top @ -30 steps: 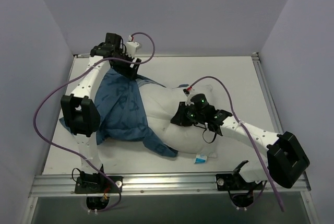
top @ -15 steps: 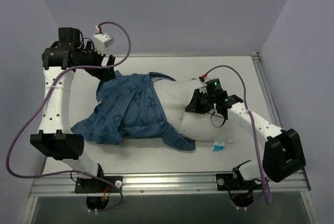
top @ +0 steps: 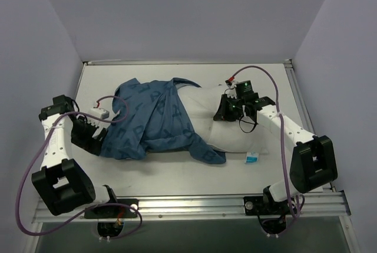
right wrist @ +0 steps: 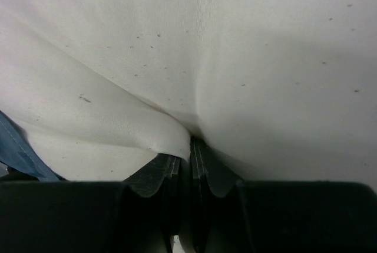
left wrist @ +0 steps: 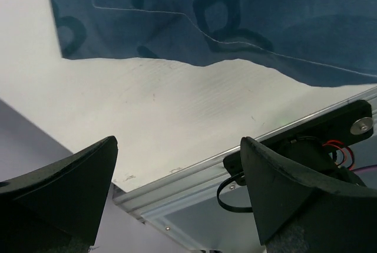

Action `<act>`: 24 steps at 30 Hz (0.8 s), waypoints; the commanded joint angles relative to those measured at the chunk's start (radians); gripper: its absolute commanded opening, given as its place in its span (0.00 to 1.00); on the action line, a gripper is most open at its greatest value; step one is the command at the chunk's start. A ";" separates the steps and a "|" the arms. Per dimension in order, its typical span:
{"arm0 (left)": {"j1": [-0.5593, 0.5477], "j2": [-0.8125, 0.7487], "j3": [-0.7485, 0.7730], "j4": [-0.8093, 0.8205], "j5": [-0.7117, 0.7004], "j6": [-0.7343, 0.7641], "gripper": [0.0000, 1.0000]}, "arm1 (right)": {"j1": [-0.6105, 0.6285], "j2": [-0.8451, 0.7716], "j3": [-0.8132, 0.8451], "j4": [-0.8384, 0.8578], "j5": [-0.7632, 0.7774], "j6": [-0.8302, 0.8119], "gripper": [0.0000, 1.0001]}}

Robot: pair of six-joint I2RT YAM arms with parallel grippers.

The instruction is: Remove the pillowcase from the pillow

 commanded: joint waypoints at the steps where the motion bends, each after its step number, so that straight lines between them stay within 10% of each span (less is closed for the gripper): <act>1: -0.006 0.041 -0.067 0.217 -0.047 0.006 0.94 | -0.032 0.046 0.002 -0.090 0.089 -0.048 0.00; 13: -0.199 0.220 -0.244 0.721 -0.212 -0.180 0.99 | -0.047 0.066 -0.020 -0.056 0.062 -0.046 0.00; 15: -0.188 0.245 -0.251 0.743 -0.205 -0.176 0.65 | -0.054 0.069 -0.026 -0.055 0.062 -0.046 0.00; 17: -0.162 0.254 -0.254 0.760 -0.200 -0.176 0.03 | -0.066 0.075 -0.032 -0.059 0.069 -0.040 0.00; 24: 0.064 0.154 -0.140 0.780 -0.191 -0.217 0.02 | -0.188 0.078 -0.076 -0.068 0.109 -0.043 0.00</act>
